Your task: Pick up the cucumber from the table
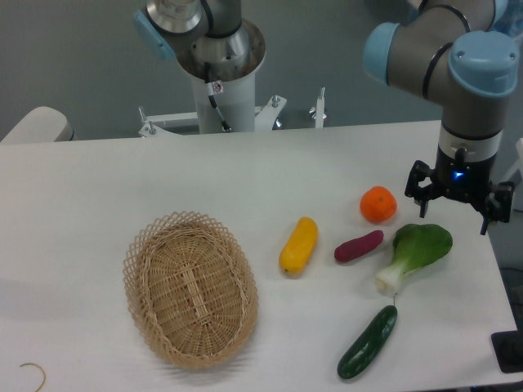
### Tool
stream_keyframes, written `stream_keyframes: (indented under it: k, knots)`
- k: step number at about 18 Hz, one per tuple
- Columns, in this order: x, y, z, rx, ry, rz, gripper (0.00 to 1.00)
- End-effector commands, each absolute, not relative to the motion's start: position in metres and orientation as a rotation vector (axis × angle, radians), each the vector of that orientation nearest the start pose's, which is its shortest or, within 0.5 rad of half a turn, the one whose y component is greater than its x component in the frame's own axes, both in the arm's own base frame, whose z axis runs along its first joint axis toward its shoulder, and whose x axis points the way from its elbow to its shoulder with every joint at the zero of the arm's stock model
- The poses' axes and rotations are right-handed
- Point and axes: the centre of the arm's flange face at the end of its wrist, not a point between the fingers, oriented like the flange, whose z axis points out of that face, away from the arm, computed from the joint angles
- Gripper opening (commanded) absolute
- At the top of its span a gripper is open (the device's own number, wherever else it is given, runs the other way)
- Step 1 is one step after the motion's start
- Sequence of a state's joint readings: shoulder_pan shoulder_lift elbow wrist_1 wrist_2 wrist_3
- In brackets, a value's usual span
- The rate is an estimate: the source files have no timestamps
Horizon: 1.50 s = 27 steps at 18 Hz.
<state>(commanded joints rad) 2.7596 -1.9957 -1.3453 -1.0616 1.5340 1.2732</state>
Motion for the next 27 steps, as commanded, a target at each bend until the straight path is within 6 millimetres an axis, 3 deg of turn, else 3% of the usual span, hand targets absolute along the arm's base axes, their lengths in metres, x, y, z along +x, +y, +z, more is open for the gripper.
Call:
stream_keyframes:
  k: [13, 17, 20, 25, 27]
  knots:
    - [-0.582, 0.383, 0.391, -2.941, 0.1, 0.462, 1.0]
    - [-0.58, 0.386, 0.39, -2.93, -0.006, 0.454, 1.0]
    - [-0.571, 0.407, 0.376, -2.924, -0.024, 0.427, 1.0]
    - [-0.548, 0.468, 0.334, -2.926, 0.031, 0.365, 1.0]
    - [-0.545, 0.481, 0.316, -2.918, 0.02, 0.345, 1.0]
